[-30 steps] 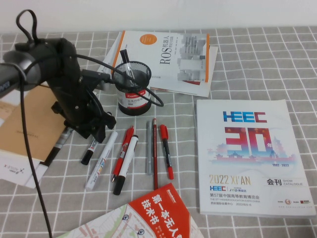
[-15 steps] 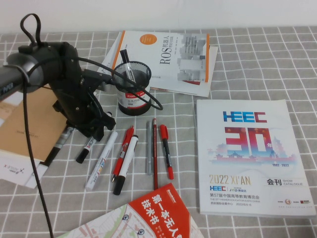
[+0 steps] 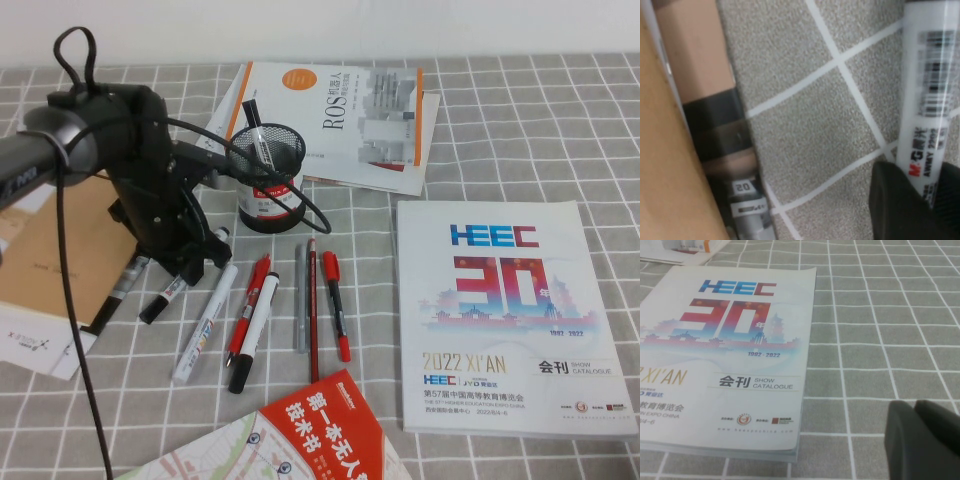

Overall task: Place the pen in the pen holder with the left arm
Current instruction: Pick up the pen on the table, then place the pen onto the pen holder

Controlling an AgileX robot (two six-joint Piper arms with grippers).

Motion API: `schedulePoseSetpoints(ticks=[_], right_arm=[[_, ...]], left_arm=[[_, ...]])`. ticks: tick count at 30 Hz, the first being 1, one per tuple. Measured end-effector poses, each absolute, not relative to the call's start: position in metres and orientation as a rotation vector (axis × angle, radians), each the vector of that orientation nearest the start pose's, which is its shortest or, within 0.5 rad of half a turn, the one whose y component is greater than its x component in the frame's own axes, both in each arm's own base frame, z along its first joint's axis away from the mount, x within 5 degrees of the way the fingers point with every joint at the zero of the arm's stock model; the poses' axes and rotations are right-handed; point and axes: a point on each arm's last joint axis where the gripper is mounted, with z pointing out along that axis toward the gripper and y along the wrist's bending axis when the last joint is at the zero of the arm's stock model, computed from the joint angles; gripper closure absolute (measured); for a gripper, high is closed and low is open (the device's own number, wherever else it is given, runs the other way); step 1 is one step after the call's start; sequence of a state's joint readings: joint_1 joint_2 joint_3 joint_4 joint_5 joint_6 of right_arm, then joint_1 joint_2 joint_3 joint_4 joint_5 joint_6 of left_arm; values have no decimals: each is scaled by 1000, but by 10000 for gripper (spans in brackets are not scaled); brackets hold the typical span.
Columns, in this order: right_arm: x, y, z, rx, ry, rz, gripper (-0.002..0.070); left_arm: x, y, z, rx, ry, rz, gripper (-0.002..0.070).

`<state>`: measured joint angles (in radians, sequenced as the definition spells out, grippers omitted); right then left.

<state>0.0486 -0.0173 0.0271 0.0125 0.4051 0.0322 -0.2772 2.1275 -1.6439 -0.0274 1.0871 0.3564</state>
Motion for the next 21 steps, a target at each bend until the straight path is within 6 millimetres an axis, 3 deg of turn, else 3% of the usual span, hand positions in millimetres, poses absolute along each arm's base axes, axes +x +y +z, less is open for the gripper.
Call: schedulePoseSetpoints(ticks=[1, 7, 9, 13, 16, 21], right_arm=[[51, 3, 169, -8, 1899, 67, 690], [51, 3, 169, -8, 1899, 67, 690], [51, 3, 169, -8, 1899, 67, 690], [51, 3, 169, -8, 1899, 67, 690], [51, 3, 169, -8, 1899, 67, 690], [51, 3, 169, -8, 1899, 67, 690]], left_arm=[[412, -120, 175, 945, 2907, -24, 571], [407, -119, 180, 964, 2940, -17, 566], [401, -117, 189, 973, 2959, -16, 566], [390, -115, 229, 943, 2896, -33, 566], [376, -114, 270, 899, 2808, -72, 566], [353, -117, 333, 830, 2551, -198, 566]])
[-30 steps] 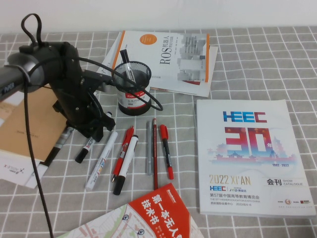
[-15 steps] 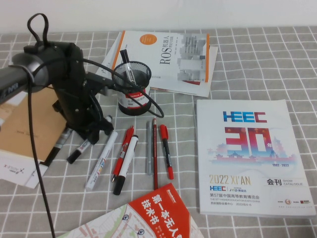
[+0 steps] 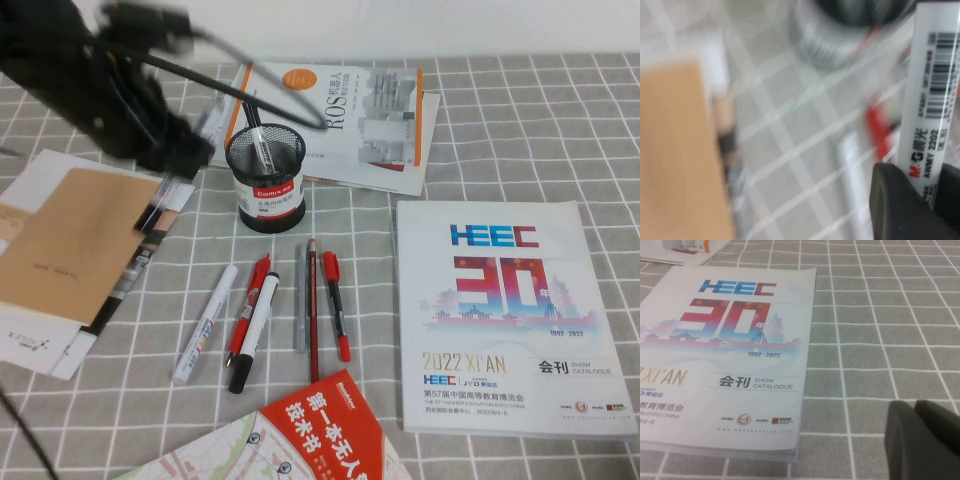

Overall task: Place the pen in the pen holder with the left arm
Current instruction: Place the pen onto the pen holder

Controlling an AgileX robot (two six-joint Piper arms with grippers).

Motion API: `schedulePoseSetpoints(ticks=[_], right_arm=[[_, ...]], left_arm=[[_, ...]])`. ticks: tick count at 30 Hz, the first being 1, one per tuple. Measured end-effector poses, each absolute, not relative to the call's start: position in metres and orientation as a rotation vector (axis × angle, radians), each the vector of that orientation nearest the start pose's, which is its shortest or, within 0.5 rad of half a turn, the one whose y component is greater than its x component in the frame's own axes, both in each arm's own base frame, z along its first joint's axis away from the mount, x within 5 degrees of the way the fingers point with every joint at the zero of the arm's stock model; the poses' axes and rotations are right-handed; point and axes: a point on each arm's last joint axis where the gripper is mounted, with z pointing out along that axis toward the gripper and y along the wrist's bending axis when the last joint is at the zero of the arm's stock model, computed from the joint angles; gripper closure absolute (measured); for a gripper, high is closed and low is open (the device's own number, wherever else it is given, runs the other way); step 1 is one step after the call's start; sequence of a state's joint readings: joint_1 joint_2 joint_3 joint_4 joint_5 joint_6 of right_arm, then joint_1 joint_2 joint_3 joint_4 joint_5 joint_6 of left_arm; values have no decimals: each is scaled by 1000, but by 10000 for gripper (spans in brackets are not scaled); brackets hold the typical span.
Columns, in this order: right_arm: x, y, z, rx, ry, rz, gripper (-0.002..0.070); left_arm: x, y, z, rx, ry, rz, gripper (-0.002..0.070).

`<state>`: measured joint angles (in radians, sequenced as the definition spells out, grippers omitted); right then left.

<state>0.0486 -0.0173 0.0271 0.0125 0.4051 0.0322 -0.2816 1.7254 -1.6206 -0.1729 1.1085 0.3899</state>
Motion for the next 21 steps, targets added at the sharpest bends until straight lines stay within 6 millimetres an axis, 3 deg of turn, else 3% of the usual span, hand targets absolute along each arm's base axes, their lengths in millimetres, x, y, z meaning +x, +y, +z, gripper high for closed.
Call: schedulePoseSetpoints(ticks=[3, 7, 14, 21], right_arm=[[51, 3, 169, -8, 1899, 67, 690], [51, 3, 169, -8, 1899, 67, 690], [51, 3, 169, -8, 1899, 67, 690], [51, 3, 169, -8, 1899, 67, 690]], left_arm=[[338, -122, 355, 836, 2384, -312, 566], [325, -126, 359, 806, 2163, -404, 566], [332, -116, 336, 531, 1868, -306, 566], [345, -119, 316, 521, 1859, -297, 566]])
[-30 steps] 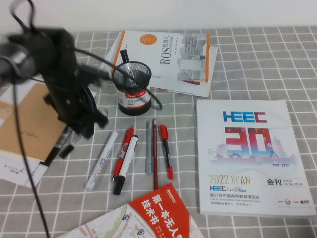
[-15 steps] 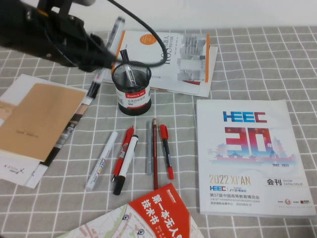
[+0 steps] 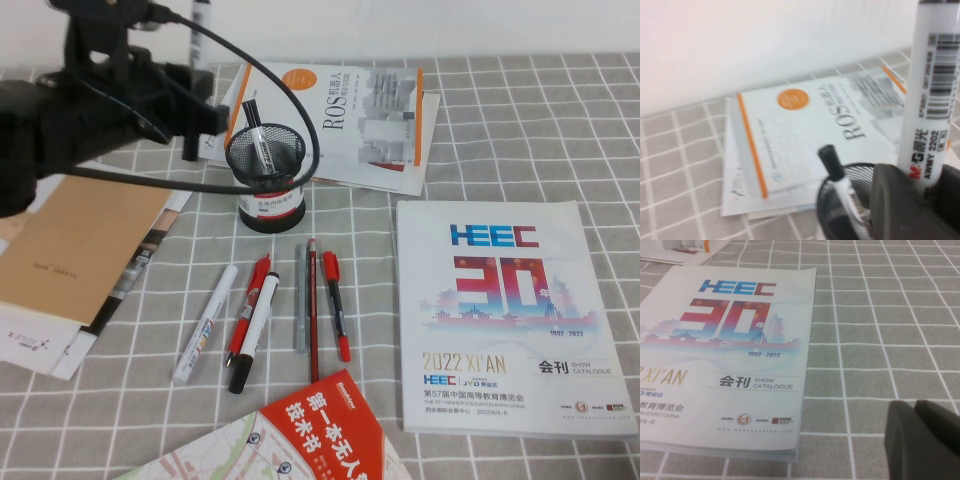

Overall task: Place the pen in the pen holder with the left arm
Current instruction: Place the pen onto the pen holder

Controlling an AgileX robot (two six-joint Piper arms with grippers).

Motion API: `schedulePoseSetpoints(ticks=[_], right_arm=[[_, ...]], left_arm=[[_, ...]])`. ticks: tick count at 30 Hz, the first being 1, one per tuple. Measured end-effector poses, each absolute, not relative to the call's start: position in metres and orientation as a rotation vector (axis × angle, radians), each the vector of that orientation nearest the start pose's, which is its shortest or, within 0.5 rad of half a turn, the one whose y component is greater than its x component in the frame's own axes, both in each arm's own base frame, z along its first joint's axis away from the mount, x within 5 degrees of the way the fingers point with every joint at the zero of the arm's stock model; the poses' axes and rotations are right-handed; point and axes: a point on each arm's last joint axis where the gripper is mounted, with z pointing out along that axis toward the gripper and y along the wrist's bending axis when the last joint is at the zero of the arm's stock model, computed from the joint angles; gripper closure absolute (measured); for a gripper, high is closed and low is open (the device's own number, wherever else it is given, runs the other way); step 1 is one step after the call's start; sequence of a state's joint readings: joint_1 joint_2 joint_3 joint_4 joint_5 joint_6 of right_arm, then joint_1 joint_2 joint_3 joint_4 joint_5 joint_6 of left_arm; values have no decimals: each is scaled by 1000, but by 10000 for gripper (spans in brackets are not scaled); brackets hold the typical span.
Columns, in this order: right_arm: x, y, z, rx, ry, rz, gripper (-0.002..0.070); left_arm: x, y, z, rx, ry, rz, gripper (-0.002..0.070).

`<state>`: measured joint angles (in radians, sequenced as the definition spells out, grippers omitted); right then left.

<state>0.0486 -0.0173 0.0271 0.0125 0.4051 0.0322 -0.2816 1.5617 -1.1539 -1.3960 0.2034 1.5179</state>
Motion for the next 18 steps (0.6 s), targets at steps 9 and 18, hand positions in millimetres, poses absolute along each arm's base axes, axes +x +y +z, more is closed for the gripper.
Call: schedulePoseSetpoints(ticks=[9, 18], right_arm=[[51, 3, 169, -8, 1899, 67, 690], [51, 3, 169, -8, 1899, 67, 690]], left_arm=[[346, -122, 312, 550, 1863, -319, 566], [344, -125, 312, 587, 1860, -361, 566]])
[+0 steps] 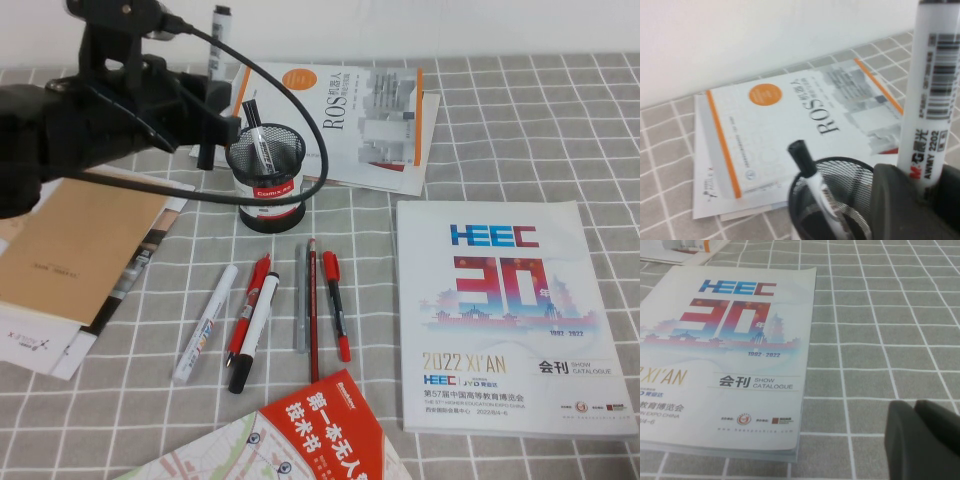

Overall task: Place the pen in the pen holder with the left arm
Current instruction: Place the pen onto the pen holder

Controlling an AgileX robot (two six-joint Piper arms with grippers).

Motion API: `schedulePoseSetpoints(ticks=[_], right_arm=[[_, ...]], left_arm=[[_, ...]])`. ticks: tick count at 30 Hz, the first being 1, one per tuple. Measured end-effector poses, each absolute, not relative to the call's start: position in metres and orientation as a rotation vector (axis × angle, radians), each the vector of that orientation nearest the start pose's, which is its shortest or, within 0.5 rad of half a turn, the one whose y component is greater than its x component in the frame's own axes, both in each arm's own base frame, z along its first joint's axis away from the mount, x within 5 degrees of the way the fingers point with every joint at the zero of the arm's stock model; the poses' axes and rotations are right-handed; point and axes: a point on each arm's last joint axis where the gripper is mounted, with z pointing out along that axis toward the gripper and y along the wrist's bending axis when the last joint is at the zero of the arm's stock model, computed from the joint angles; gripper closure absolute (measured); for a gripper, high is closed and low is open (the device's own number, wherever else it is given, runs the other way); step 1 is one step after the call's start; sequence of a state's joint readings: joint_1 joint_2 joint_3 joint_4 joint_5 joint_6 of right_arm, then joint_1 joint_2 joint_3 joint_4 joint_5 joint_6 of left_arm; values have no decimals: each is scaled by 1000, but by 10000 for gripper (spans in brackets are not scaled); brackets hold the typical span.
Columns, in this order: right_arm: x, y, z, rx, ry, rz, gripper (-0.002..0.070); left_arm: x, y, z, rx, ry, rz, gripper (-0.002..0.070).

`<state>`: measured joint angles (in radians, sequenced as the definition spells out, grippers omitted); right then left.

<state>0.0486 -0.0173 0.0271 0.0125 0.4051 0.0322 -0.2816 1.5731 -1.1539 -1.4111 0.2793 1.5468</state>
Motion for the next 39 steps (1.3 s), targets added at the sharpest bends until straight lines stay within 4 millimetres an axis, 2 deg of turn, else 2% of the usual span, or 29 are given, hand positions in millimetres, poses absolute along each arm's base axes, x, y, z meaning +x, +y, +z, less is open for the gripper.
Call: schedulePoseSetpoints(ticks=[6, 13, 17, 22, 31, 35, 39], right_arm=[[51, 3, 169, -8, 1899, 67, 690], [51, 3, 169, -8, 1899, 67, 690], [51, 3, 169, -8, 1899, 67, 690], [51, 3, 169, -8, 1899, 67, 690], [51, 3, 169, -8, 1899, 67, 690], [51, 3, 169, -8, 1899, 67, 690], [51, 3, 169, -8, 1899, 67, 690]], left_arm=[[336, -136, 303, 648, 1954, -356, 566], [331, -140, 295, 620, 2058, -215, 566], [329, -147, 291, 601, 1993, -182, 566], [327, -154, 287, 517, 1830, -216, 566], [332, -157, 301, 385, 1547, -313, 566], [340, -161, 291, 348, 1505, -354, 566], [353, -159, 272, 281, 1498, -404, 566]])
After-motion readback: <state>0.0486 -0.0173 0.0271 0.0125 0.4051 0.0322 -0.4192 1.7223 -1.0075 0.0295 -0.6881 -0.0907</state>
